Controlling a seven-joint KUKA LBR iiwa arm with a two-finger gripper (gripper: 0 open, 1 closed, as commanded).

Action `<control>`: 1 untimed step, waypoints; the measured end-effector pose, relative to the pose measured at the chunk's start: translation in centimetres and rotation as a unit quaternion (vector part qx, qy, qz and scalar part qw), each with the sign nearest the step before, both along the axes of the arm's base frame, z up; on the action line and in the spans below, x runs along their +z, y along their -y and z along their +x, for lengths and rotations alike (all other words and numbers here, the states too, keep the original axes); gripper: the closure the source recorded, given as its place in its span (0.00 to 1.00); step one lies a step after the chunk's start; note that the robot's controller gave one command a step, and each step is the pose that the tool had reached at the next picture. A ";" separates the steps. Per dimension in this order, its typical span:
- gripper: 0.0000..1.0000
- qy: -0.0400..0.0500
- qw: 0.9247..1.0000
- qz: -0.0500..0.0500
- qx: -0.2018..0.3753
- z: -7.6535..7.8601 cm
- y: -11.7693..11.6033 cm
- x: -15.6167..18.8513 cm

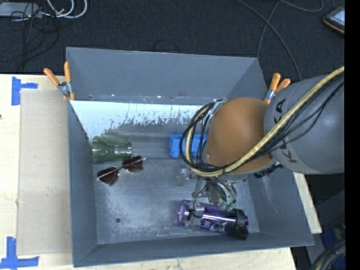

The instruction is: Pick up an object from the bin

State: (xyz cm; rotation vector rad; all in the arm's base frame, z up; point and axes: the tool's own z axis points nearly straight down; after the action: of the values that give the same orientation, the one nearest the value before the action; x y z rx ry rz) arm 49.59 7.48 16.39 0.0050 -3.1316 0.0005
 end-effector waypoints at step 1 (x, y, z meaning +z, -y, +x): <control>0.00 0.003 1.000 0.000 -0.001 0.2 0.0 0.4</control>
Offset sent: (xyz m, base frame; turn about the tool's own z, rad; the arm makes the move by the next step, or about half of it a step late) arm -0.0238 -0.0737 -0.0939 -0.0795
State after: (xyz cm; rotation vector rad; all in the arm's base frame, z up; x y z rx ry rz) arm 49.75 7.44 16.82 0.0004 -3.1385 -0.0004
